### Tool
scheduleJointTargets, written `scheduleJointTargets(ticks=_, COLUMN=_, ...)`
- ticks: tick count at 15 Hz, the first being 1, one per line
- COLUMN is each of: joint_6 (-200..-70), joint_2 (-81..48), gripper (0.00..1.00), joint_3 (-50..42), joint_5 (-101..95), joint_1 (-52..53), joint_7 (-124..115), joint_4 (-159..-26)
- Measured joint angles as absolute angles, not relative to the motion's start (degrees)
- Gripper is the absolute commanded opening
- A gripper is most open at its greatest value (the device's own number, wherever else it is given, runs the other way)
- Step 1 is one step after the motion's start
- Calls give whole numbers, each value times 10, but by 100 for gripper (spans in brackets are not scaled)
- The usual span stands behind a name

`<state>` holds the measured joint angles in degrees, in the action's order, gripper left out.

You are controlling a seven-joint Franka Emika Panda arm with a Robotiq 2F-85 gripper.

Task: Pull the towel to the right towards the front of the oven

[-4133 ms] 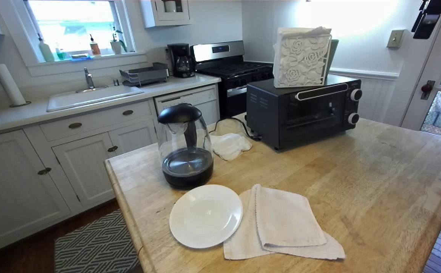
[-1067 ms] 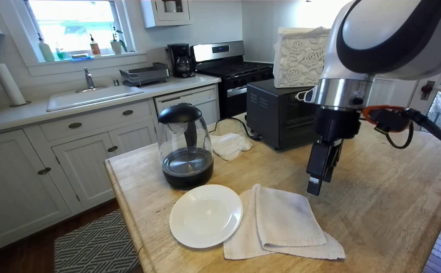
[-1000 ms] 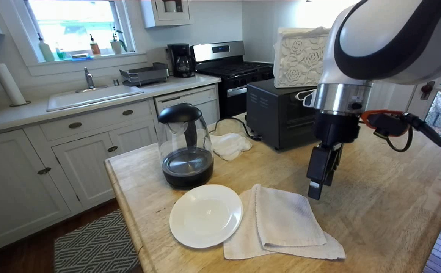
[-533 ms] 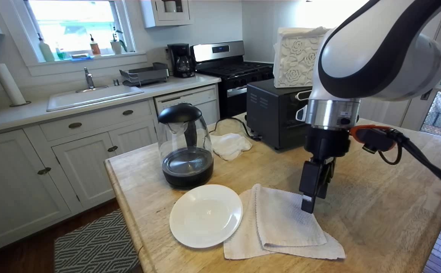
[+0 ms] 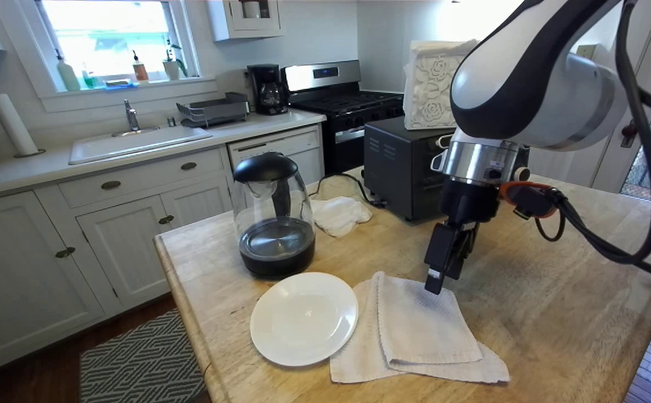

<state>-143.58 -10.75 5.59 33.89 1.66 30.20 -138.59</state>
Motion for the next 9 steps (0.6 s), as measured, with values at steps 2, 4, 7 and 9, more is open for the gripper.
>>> scheduleJointTargets(ticks=2, joint_6=-1434, joint_2=-121, gripper=96, joint_3=64, joint_5=363, joint_1=6, joint_7=330, joint_4=-1376)
scheduleJointTargets(ticks=4, joint_6=-1432, joint_2=-135, gripper=79, joint_3=69, joint_5=380, joint_1=-3, joint_7=348, joint_4=-1367)
scheduleJointTargets(ticks=7, joint_6=-1422, joint_2=-156, gripper=54, joint_3=73, joint_5=384, joint_1=-11, joint_7=363, joint_4=-1355)
scheduleJointTargets(ticks=9, joint_6=-1412, joint_2=-167, gripper=40, joint_3=75, joint_5=384, joint_1=-14, joint_7=368, joint_4=-1347)
